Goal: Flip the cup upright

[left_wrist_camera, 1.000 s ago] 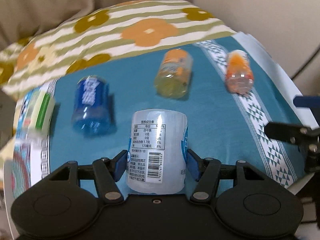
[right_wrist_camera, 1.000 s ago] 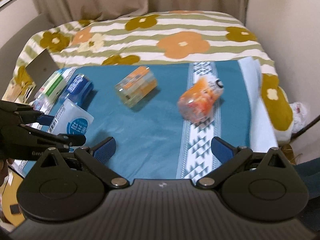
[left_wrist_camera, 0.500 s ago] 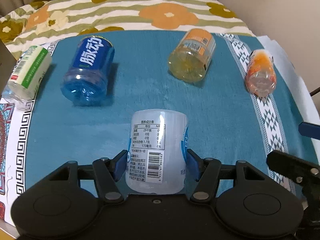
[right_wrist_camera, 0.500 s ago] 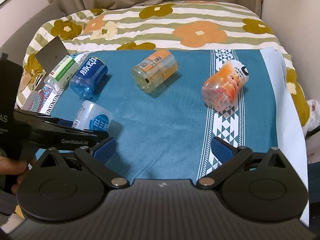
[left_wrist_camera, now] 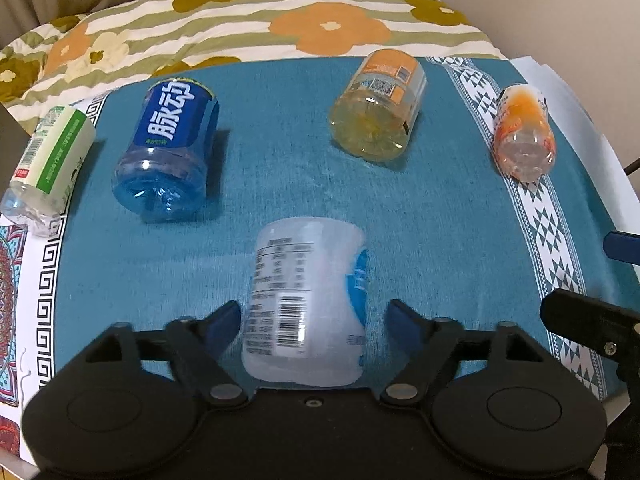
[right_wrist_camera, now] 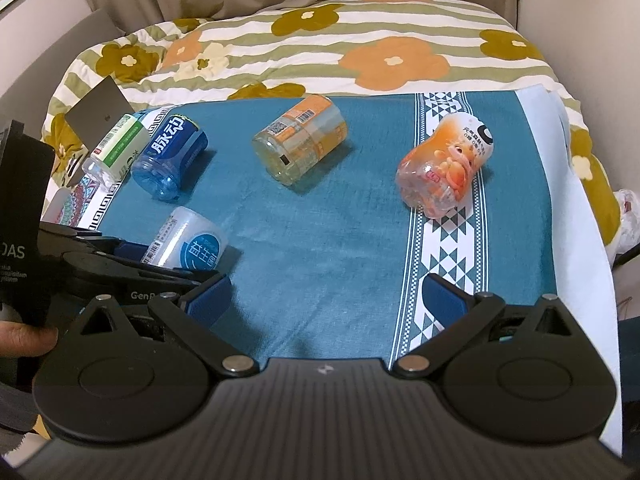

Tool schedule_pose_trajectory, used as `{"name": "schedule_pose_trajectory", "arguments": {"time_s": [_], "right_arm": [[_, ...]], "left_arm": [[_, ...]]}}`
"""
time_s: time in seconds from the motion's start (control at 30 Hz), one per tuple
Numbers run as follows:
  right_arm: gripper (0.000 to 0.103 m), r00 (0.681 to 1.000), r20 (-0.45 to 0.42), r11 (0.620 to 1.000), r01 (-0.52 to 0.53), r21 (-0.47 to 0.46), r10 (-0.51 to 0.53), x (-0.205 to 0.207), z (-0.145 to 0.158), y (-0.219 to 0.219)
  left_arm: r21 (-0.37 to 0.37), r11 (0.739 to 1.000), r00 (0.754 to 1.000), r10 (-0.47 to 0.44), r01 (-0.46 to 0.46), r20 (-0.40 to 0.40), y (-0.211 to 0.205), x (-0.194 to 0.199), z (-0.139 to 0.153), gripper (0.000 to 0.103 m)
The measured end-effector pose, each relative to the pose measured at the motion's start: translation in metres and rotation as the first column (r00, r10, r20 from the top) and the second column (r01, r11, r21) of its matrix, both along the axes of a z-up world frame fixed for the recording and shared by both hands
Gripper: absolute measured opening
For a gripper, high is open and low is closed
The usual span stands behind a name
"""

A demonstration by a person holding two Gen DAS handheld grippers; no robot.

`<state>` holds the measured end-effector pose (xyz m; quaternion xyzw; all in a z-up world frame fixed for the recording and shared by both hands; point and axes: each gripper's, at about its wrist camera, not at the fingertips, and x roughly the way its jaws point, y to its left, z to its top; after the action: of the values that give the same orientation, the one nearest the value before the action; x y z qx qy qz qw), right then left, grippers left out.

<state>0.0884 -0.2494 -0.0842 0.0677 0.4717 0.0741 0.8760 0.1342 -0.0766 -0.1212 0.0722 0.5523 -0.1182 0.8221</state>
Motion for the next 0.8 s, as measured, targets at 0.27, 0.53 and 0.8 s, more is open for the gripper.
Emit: {"name": "schedule_pose_trajectory", "arguments": {"time_s": [0.27, 0.53, 0.8], "right_arm": [[0.103, 1.0, 0.002, 1.0, 0.004, -0.002, -0.004, 0.0, -0.001, 0.002], [0.103, 1.0, 0.006, 1.0, 0.006, 0.004, -0.006, -0.002, 0.0, 0.004], [0.103, 1.0, 0.012, 1.0, -0.002, 0.008, 0.002, -0.004, 0.002, 0.01]], "left_arm": [[0.032, 0.999, 0.999, -0.025, 0.024, 0.031, 0.0, -0.003, 0.007, 0.092], [0.075, 0.997, 0.997, -0.028, 0.023, 0.072, 0.006, -0.007, 0.015, 0.093], [0.08, 0.997, 0.995, -0.029, 0.021, 0.094, 0.009, -0.011, 0.024, 0.093]]}}
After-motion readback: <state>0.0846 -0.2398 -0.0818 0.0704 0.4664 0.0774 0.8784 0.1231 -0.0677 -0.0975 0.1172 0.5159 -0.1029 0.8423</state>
